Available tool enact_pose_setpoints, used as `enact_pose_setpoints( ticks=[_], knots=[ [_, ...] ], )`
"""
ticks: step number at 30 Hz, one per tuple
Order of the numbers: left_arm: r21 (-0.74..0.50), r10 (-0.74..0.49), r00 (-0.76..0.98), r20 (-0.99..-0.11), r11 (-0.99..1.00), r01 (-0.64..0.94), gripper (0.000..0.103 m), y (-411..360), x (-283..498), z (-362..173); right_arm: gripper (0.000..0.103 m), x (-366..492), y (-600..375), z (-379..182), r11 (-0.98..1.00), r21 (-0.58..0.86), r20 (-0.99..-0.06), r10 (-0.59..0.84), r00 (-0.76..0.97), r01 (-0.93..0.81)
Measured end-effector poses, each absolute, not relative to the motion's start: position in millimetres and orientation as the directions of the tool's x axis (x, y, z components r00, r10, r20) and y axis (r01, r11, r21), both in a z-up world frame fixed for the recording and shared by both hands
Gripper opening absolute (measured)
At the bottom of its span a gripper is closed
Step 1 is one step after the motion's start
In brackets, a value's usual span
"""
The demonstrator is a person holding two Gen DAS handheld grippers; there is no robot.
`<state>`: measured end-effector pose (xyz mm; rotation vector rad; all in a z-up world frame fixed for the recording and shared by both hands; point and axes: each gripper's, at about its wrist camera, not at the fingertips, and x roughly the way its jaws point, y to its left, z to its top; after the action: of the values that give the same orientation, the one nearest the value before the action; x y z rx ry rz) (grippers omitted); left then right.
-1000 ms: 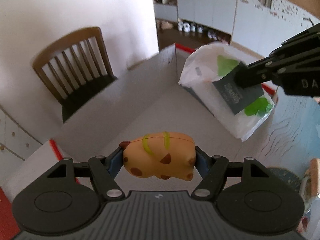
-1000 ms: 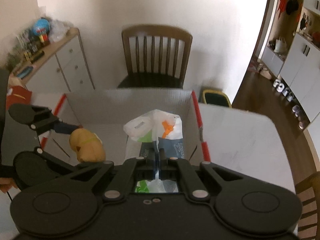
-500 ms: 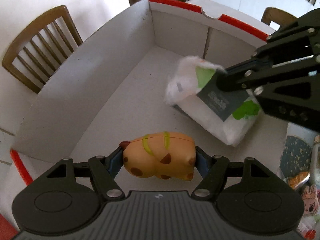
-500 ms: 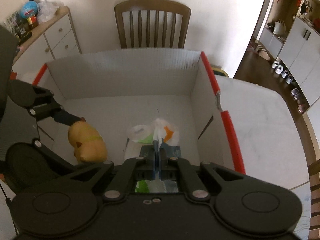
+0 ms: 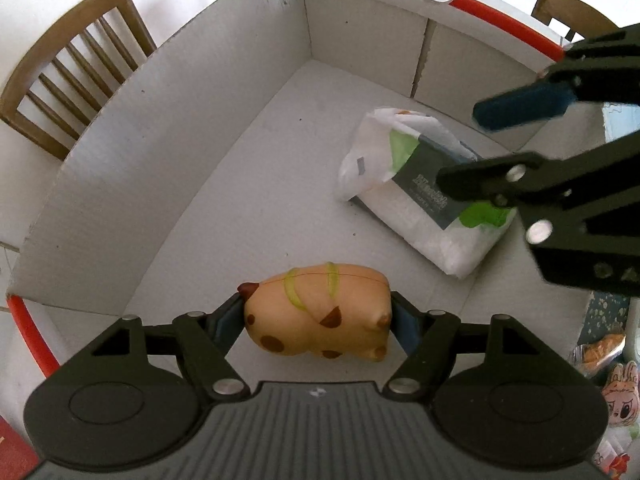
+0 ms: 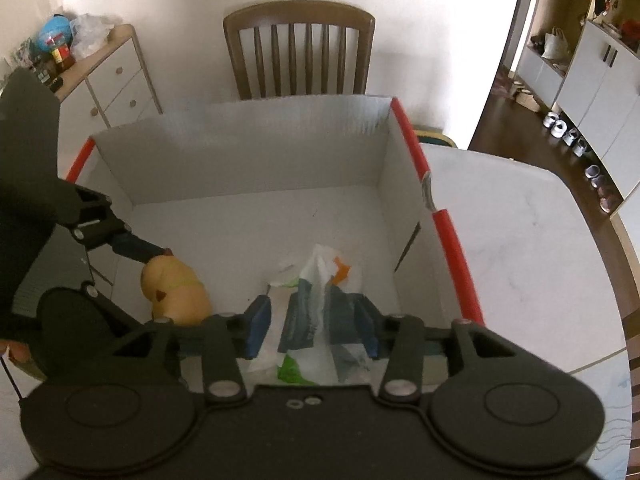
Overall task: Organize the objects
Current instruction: 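Open both tools to drop the toy and the bag into the box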
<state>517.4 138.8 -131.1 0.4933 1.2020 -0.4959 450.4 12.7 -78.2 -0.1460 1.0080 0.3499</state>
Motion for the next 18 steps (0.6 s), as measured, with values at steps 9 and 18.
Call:
enact_pose_setpoints(
  ticks=[9, 18],
  knots=[
    [0.085, -0.127, 0.327, -0.936, 0.822, 0.563, 0.086, 152.0, 498.7, -127.4, 0.050, 438.3, 3.1, -58.0, 0.930, 0.038, -0.823, 0.236, 0.516, -0.366],
    [0.094, -0.150, 0.399, -0.905, 0.843, 0.530, 0.092, 151.7, 490.6, -96.9, 0.055, 422.4, -17.3, -26.2, 0.926, 0.055, -0.788, 0.271, 0.553, -0.374]
  ],
)
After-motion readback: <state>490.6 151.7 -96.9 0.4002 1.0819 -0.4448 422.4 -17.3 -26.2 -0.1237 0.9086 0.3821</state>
